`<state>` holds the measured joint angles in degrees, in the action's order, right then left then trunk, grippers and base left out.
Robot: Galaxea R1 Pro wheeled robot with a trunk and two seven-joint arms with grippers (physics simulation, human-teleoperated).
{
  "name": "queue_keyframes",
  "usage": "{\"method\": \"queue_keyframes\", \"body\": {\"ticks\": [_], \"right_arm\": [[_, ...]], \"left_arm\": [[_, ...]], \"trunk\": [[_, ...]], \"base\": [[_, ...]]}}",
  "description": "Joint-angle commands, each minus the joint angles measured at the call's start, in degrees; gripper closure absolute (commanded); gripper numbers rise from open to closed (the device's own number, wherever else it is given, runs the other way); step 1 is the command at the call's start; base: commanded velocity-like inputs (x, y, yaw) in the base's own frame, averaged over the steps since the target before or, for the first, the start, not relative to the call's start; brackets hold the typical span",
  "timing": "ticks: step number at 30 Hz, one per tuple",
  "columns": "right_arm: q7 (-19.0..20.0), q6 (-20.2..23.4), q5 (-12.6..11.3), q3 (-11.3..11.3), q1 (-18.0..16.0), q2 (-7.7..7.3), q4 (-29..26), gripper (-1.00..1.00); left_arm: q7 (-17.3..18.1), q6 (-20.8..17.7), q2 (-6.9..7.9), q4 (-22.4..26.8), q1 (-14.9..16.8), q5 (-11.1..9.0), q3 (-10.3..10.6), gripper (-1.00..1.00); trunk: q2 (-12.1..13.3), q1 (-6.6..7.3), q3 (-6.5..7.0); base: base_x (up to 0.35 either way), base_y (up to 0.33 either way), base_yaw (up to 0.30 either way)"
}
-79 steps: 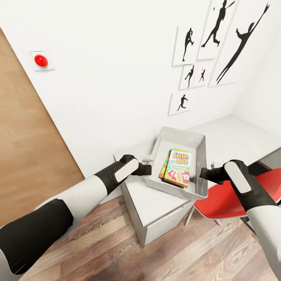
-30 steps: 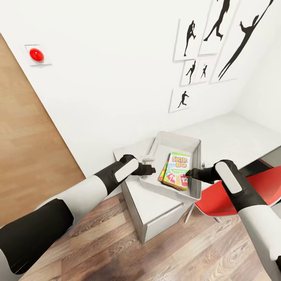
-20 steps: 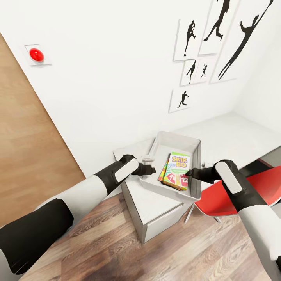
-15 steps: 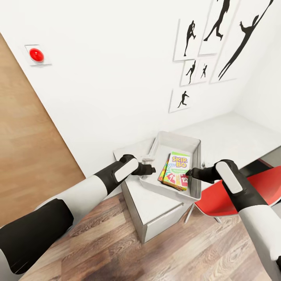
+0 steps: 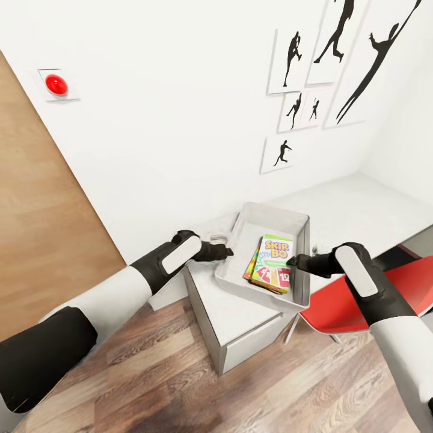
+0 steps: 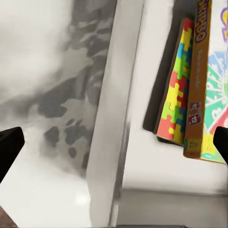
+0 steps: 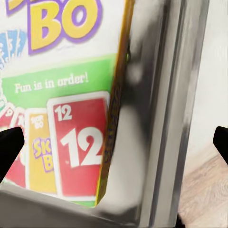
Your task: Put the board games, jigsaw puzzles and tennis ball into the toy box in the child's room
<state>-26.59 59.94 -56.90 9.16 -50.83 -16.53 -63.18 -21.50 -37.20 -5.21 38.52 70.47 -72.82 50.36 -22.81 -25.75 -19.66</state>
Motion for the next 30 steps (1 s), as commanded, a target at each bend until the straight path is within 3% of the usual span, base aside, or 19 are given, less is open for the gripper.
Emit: {"method": "queue_keyframes", "body": {"ticks": [1, 9, 12, 22, 27, 28, 30], "right_arm": [[-0.6, 0.1, -0.6, 0.1, -0.1, -0.10, -0.7, -1.00], [-0.6, 0.1, -0.6, 0.0, 0.0, -0.41, -4.4, -1.00], [-0.6, 0.1, -0.6, -0.2, 0.0, -0.56, -5.2, -1.00], [-0.6, 0.1, -0.8, -3.1, 0.1, -0.73, -8.4, -1.00], [-0.6, 0.1, -1.9, -4.3, 0.2, -1.13, -10.4, -1.00], [-0.6, 0.1, -3.1, -4.6, 0.4, -1.54, -11.1, -1.00], [-0.6, 0.1, -4.7, -4.7, 1.0, -2.23, -11.9, -1.00]], "left_arm": [[-0.5, -0.3, 0.85, 1.2, 0.1, -0.7, -0.3, -1.00], [-0.6, -4.5, 6.62, 10.4, 0.0, -1.0, -5.9, -1.00], [-0.6, -6.9, 9.28, 14.5, -0.2, -1.1, -9.4, -1.00], [-0.6, -13.5, 14.37, 23.0, -2.0, -1.3, -18.7, -1.00], [-0.6, -17.4, 15.86, 26.5, -4.1, -1.9, -24.4, -1.00], [-0.5, -19.0, 16.51, 27.7, -5.1, -2.3, -27.2, -1.00], [-0.5, -20.3, 17.24, 29.0, -6.1, -2.9, -30.1, -1.00]], "trunk": [[-0.1, -0.04, -0.11], [-0.1, -0.04, -0.11], [-0.1, -0.04, -0.11], [-0.1, -0.04, -0.11], [-0.1, -0.04, -0.11], [-0.1, -0.04, -0.11], [-0.1, -0.04, -0.11]], "base": [[0.000, 0.000, 0.000], [0.000, 0.000, 0.000], [0.000, 0.000, 0.000], [0.000, 0.000, 0.000], [0.000, 0.000, 0.000], [0.000, 0.000, 0.000], [0.000, 0.000, 0.000]]}}
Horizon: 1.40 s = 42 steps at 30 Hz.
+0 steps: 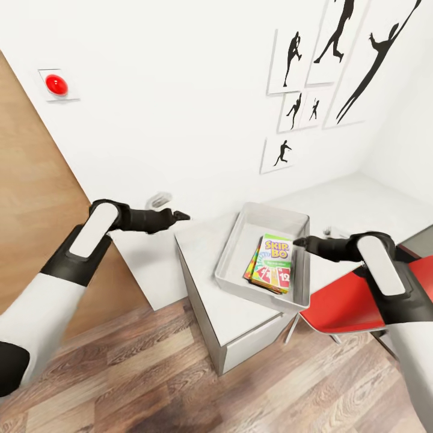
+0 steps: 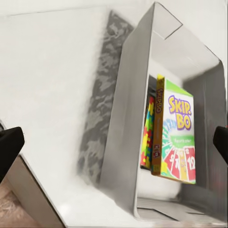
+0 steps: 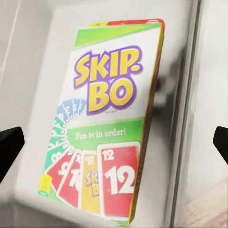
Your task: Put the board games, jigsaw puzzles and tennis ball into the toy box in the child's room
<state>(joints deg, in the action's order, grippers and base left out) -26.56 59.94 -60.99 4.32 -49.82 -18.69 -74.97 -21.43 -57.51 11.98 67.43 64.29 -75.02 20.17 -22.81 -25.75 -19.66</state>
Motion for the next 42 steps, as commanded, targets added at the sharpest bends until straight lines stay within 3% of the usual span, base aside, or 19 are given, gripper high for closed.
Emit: {"method": "queue_keyframes", "body": {"ticks": [1, 6, 10, 13, 17, 18, 21, 23, 27, 32, 36, 42], "right_arm": [[-0.6, 0.1, -1.5, 0.0, 0.3, -0.51, -0.5, -1.00], [-0.6, 0.1, -7.5, -0.7, 2.6, -3.65, -3.5, -1.00], [-0.5, 0.1, -13.6, -1.8, 5.8, -6.72, -6.4, -1.00], [-0.4, 0.1, -18.1, -3.0, 9.0, -8.86, -8.6, -1.00], [-0.1, 0.1, -23.8, -6.0, 14.3, -11.05, -11.5, -1.00], [0.3, 0.1, -26.2, -8.0, 17.3, -11.65, -12.4, -1.00], [1.7, 0.1, -29.1, -11.5, 22.2, -12.07, -13.1, -1.00], [3.5, 0.1, -30.3, -14.0, 25.5, -12.10, -13.4, -1.00], [9.6, 0.1, -31.4, -18.9, 31.8, -11.91, -13.8, -1.00], [19.4, 0.1, -31.4, -22.7, 38.3, -10.97, -13.9, -1.00], [24.8, 0.1, -30.8, -24.5, 40.9, -9.37, -13.9, -1.00], [28.0, 0.1, -28.5, -26.7, 42.4, -7.09, -13.9, -1.00]], "left_arm": [[-0.6, -0.5, 0.44, 0.7, -0.5, -1.0, -1.4, -1.00], [-0.6, -1.9, 3.22, 4.3, -4.0, -3.9, -6.9, -1.00], [-0.5, -2.3, 6.72, 7.3, -7.5, -8.6, -9.1, -1.00], [-0.4, -2.4, 10.04, 9.3, -10.3, -13.9, -9.9, -1.00], [0.9, -2.5, 14.89, 10.9, -14.3, -22.5, -10.3, -1.00], [2.1, -2.5, 17.36, 11.3, -16.4, -26.7, -10.5, -1.00], [4.8, -2.5, 20.63, 11.6, -19.7, -31.8, -10.6, -1.00], [7.0, -2.5, 22.32, 11.8, -21.8, -34.2, -10.6, -1.00], [12.1, -2.5, 24.28, 11.8, -26.0, -36.6, -10.6, -1.00], [17.9, -2.5, 25.20, 11.5, -30.8, -37.7, -10.7, -1.00], [20.3, -2.5, 25.44, 11.4, -34.2, -37.7, -10.7, -1.00], [21.6, -2.4, 25.34, 11.3, -37.2, -36.8, -10.6, -1.00]], "trunk": [[-0.1, -0.04, -0.11], [-0.1, -0.04, -0.11], [-0.1, -0.04, -0.11], [-0.1, -0.04, -0.11], [-0.1, -0.04, -0.11], [-0.1, -0.04, -0.11], [-0.1, -0.04, -0.11], [-0.1, -0.04, -0.11], [-0.1, -0.04, -0.11], [-0.1, -0.04, -0.11], [-0.1, -0.04, -0.11], [-0.1, -0.04, -0.02]], "base": [[0.000, 0.000, 0.000], [0.000, 0.000, 0.000], [0.000, 0.000, 0.000], [0.000, 0.000, 0.000], [0.000, 0.000, 0.000], [0.000, 0.000, 0.000], [0.000, 0.000, 0.000], [0.000, 0.000, 0.000], [0.000, 0.000, 0.000], [0.000, 0.000, 0.000], [0.000, 0.000, 0.000], [0.000, 0.000, -0.033]]}}
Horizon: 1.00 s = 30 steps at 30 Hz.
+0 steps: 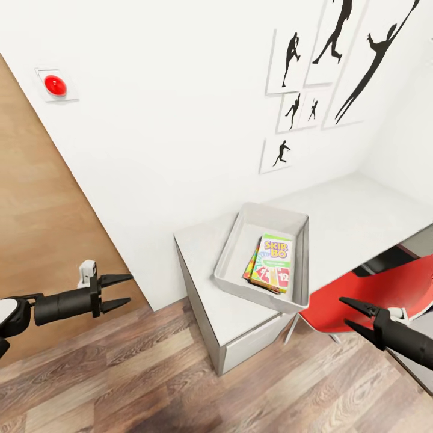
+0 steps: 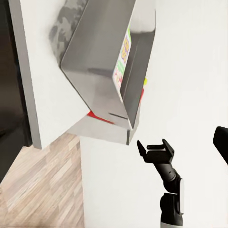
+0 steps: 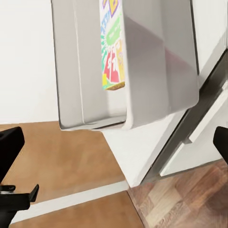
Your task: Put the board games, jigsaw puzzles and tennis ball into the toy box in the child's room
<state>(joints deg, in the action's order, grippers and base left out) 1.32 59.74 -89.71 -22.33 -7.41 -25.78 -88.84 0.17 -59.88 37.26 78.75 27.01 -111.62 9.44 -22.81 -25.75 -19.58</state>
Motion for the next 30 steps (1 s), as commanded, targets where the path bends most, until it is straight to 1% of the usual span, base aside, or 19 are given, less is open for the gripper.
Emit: {"method": "queue_keyframes", "body": {"ticks": [1, 2, 4, 9, 17, 25, 30], "right_arm": [[0.4, 0.3, 0.6, -0.3, 0.1, 0.33, 0.0, -1.00], [0.7, 0.3, 1.2, -0.8, 0.2, 0.99, 0.0, -1.00], [0.9, 0.3, 1.7, -1.0, 0.3, 1.64, 0.0, -1.00], [1.3, 0.3, 2.6, -1.7, 0.4, 2.54, -0.1, -1.00], [2.7, 0.3, 2.9, -3.5, 0.5, 2.88, -0.1, -1.00], [3.0, 0.3, 3.0, -4.0, 0.5, 2.97, 0.1, -1.00], [3.0, 0.3, 3.1, -4.0, 0.5, 3.01, 0.1, -1.00]], "left_arm": [[0.1, -0.1, 0.03, 0.0, -0.2, 0.1, 0.1, -1.00], [0.3, -0.1, 0.00, 0.0, -0.5, 0.4, 0.1, -1.00], [0.4, -0.1, -0.06, 0.1, -0.7, 0.6, 0.1, -1.00], [0.5, -0.1, -0.15, 0.1, -1.0, 0.9, 0.1, -1.00], [0.6, -0.1, -0.17, 0.4, -1.1, 1.0, 0.1, -1.00], [0.6, -0.1, -0.15, 0.4, -1.1, 1.1, 0.1, -1.00], [0.6, -0.1, -0.11, 0.5, -1.1, 1.1, 0.1, -1.00]], "trunk": [[-0.1, -0.03, -0.05], [-0.1, -0.03, 0.00], [-0.1, -0.03, 0.11], [-0.1, -0.03, 0.43], [-0.1, -0.03, 0.97], [-0.1, -0.03, 1.52], [-0.1, -0.03, 1.87]], "base": [[0.000, 0.000, -0.112], [0.000, -0.013, -0.146], [0.000, -0.059, -0.163], [0.000, -0.156, -0.187], [0.000, -0.072, -0.203], [-0.003, -0.011, -0.207], [-0.099, -0.002, -0.208]]}}
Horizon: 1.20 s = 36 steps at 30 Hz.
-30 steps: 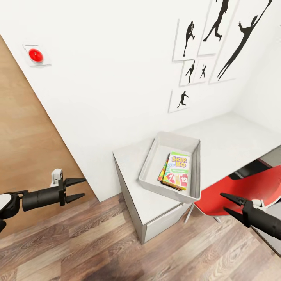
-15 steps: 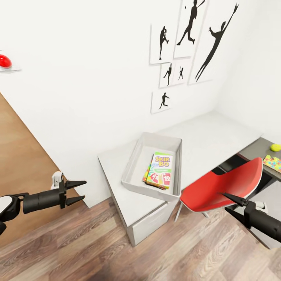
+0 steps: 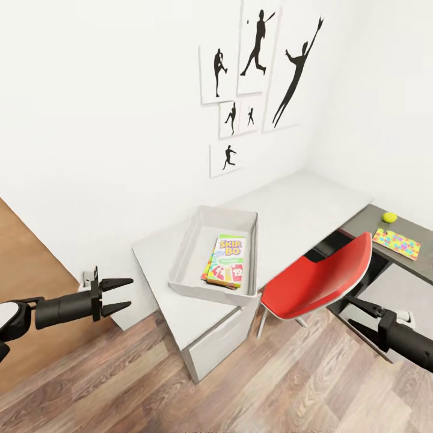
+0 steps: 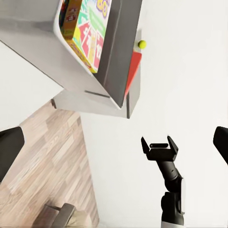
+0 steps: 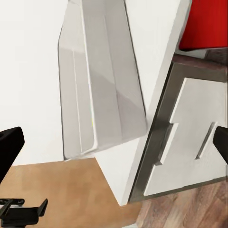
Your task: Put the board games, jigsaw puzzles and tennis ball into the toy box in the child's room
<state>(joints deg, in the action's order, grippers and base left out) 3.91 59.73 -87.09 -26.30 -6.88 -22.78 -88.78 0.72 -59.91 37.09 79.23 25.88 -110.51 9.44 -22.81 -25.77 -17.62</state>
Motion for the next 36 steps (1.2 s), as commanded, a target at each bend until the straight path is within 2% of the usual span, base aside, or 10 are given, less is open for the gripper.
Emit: {"method": "queue_keyframes", "body": {"ticks": [1, 7, 17, 36], "right_arm": [[0.4, 0.3, 0.5, -0.1, -0.1, 0.00, 0.0, -1.00], [0.4, 0.3, 0.7, -0.1, -0.1, 0.01, 0.0, -1.00], [0.5, 0.3, 2.5, -0.2, -0.1, 0.01, 0.0, -1.00], [0.5, 0.3, 2.9, -0.3, -0.1, 0.02, 0.2, -1.00]], "left_arm": [[0.1, -0.1, 0.06, 0.0, 0.0, -0.1, 0.1, -1.00], [0.1, -0.1, 0.11, 0.0, 0.0, -0.1, 0.1, -1.00], [0.1, -0.1, 0.31, 0.0, 0.0, -0.1, 0.0, -1.00], [0.1, -0.1, 0.28, 0.0, 0.0, -0.1, 0.1, -1.00]], "trunk": [[-0.1, -0.02, -0.03], [-0.1, -0.02, 0.38], [-0.1, -0.02, 1.07], [-0.1, -0.02, 2.38]], "base": [[-0.171, -0.001, -0.208], [-0.101, 0.000, -0.208], [-0.016, 0.000, -0.208], [0.000, 0.000, -0.209]]}}
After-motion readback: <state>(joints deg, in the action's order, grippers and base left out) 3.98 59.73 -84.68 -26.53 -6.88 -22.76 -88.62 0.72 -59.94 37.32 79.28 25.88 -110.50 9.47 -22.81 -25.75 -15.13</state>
